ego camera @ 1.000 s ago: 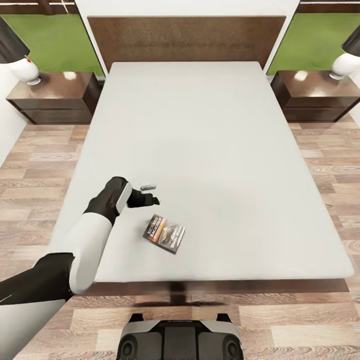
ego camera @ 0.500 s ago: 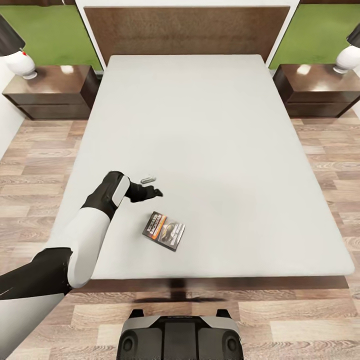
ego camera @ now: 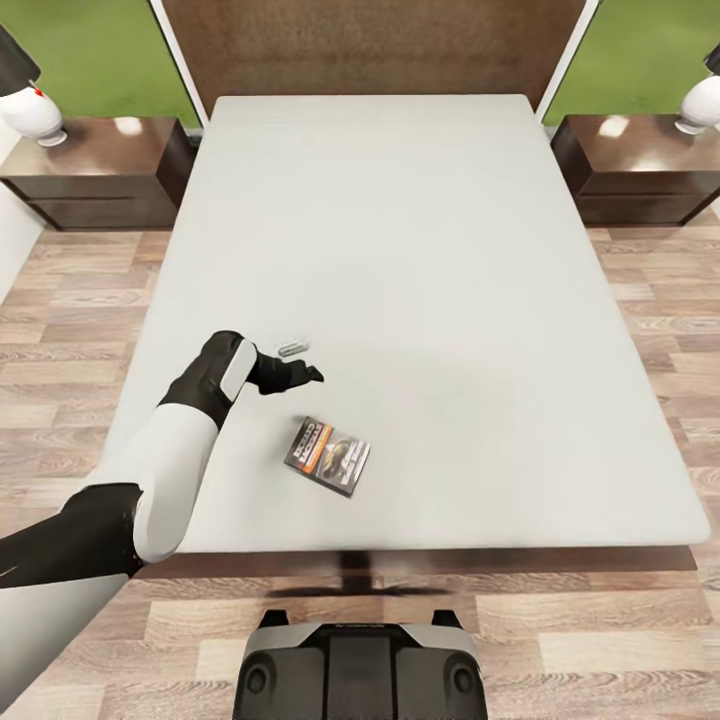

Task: In the bedroom, move the book from the bed onto either nightstand, and place the two sandals side by side next to the bed.

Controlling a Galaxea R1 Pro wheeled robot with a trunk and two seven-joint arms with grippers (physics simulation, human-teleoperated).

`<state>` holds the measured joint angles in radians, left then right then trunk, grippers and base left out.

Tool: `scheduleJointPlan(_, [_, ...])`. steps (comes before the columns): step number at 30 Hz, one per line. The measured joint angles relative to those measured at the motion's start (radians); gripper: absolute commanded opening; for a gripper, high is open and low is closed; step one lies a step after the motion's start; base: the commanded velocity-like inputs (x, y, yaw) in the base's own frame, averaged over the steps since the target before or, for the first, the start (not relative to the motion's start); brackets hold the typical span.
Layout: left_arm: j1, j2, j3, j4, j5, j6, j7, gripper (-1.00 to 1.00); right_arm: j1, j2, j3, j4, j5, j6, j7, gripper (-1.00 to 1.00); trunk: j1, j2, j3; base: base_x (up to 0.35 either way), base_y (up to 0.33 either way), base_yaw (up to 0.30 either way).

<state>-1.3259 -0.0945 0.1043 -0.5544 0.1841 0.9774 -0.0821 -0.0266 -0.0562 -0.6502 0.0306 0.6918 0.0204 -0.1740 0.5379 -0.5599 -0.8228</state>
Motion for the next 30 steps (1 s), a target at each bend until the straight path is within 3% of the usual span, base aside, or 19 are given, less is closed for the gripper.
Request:
scheduleJointPlan(12, [-0.002, 0.000, 0.021, 0.001, 0.005, -0.016, 0.022, 1.00, -0.001, 0.003, 0.000, 0.000, 0.000, 0.001, 0.000, 1.00, 0.000, 0.000, -0.020, 0.000, 0.000, 0.000])
scheduleJointPlan(30, [-0.001, 0.000, 0.023, 0.001, 0.004, -0.044, 0.025, 1.00, -0.001, 0.005, 0.000, 0.000, -0.001, 0.000, 0.000, 1.00, 0.000, 0.000, -0.042, 0.000, 0.000, 0.000])
